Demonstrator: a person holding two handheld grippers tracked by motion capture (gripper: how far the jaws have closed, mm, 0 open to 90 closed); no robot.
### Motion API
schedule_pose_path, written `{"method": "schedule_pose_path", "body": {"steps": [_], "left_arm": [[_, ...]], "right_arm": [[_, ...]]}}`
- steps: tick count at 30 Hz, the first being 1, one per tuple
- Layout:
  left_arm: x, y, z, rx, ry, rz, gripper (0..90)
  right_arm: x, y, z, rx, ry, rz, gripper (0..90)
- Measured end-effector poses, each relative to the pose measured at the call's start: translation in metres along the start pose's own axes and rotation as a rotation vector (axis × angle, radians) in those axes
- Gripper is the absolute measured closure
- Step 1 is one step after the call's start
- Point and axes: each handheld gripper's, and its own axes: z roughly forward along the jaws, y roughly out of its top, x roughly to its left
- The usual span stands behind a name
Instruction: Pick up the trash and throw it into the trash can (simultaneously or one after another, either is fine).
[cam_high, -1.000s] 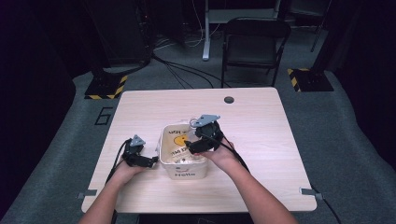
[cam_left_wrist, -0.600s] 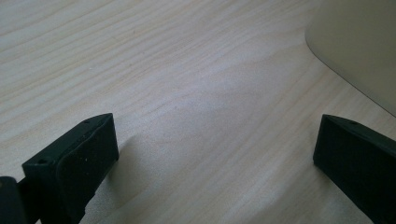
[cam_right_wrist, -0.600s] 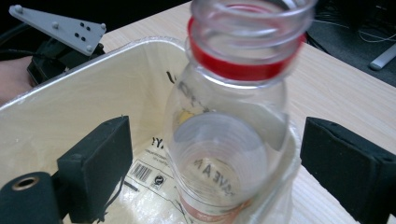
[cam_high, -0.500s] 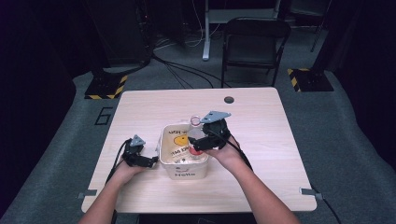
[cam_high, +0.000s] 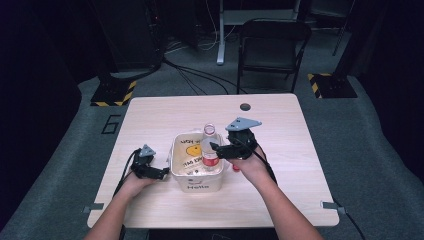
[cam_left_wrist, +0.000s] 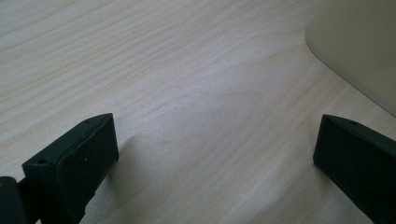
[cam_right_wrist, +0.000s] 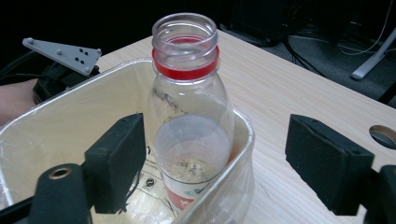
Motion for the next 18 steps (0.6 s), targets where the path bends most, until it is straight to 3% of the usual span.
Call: {"method": "schedule_pose_path", "body": {"steps": [9, 18], "left_arm": [[0.0, 0.0, 0.0, 0.0, 0.0, 0.0, 0.0], [0.0, 0.0, 0.0, -0.004, 0.003, -0.003, 0.0]], "right_arm": [[-0.012, -0.011, -0.02, -0.039, -0.008, -0.001, 36.6], [-0.023, -0.027, -0.033, -0.033, -0.031, 0.005, 47.8]]}}
